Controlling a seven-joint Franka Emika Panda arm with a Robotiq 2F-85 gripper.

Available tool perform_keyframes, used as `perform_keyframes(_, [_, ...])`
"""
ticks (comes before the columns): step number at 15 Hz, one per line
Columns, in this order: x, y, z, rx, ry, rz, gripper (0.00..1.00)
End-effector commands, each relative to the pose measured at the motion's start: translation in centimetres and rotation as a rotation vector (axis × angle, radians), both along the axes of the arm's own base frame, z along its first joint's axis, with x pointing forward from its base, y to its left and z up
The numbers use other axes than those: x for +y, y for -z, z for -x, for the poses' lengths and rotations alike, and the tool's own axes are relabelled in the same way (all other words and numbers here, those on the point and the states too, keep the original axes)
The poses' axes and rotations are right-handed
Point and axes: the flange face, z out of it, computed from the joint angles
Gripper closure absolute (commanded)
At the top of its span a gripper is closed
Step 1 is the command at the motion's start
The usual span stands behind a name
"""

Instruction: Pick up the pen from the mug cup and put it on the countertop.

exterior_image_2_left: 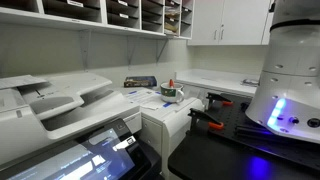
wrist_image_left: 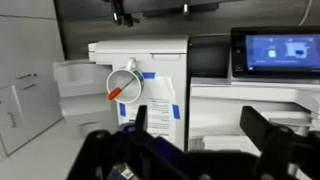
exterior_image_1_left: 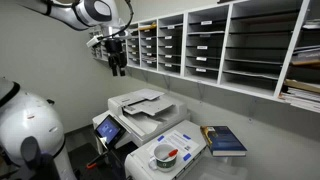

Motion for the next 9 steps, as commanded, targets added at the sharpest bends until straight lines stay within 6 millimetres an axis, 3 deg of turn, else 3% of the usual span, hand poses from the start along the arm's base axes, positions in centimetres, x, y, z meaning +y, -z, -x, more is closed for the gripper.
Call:
perform_keyframes(1, [0.0, -0.1, 0.0, 0.001, 0.0, 0.0, 0.0])
perform_keyframes(7, [0.0, -0.1, 0.0, 0.001, 0.0, 0.0, 0.0])
perform_keyframes(9, [-1.2, 1.1, -1.0, -0.072, 0.159, 0.022, 0.0])
